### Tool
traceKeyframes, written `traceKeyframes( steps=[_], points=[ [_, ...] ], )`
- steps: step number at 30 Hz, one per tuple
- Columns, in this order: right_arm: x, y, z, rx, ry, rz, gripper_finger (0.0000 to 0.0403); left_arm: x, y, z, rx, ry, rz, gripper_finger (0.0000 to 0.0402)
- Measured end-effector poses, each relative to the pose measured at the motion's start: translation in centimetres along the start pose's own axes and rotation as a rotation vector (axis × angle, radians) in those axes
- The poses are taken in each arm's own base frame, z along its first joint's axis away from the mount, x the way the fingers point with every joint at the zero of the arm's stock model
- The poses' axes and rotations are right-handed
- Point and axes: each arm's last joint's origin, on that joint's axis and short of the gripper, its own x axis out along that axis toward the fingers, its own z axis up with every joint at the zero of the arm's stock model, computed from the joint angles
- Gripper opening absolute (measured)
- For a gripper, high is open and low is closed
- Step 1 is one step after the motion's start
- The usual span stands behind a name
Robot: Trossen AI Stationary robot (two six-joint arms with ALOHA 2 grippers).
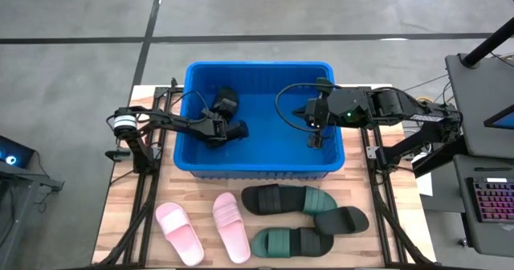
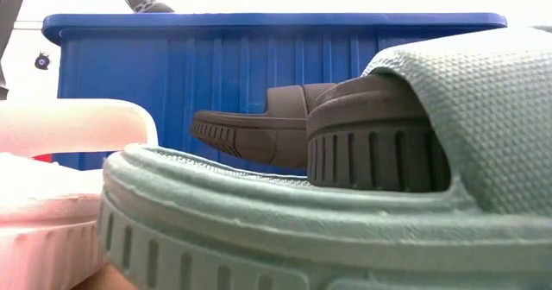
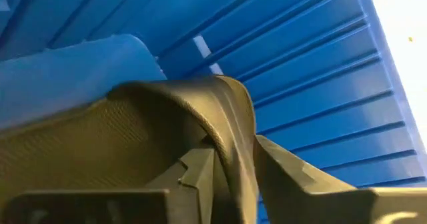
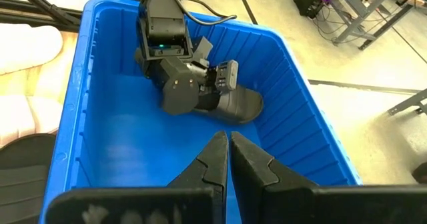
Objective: Pick and place slides into bin
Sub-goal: Put the black slipper into the blue bin
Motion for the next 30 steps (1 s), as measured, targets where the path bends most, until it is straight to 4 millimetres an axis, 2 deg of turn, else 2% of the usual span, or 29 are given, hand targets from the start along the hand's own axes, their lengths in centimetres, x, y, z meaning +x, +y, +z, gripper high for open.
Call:
traceKeyframes(
  steps=[10,14,19,30],
  points=[
    [0.0,0.0,0.0,0.000,0.000,0.002,0.0008,0.0,0.0,0.0,0.025,0.004,0.003,0.0143],
    [0.0,0.1,0.0,0.000,-0.002,0.019,0.0008,0.1,0.1,-0.1,0.027,0.061,0.042,0.0154],
    [0.0,0.1,0.0,-0.002,-0.004,0.029,0.0008,0.6,0.2,-0.1,0.022,0.120,0.101,0.0148],
    [-0.2,0.0,0.1,-0.009,-0.010,0.028,0.0009,1.2,0.0,1.5,0.076,0.073,0.148,0.0111]
  ],
)
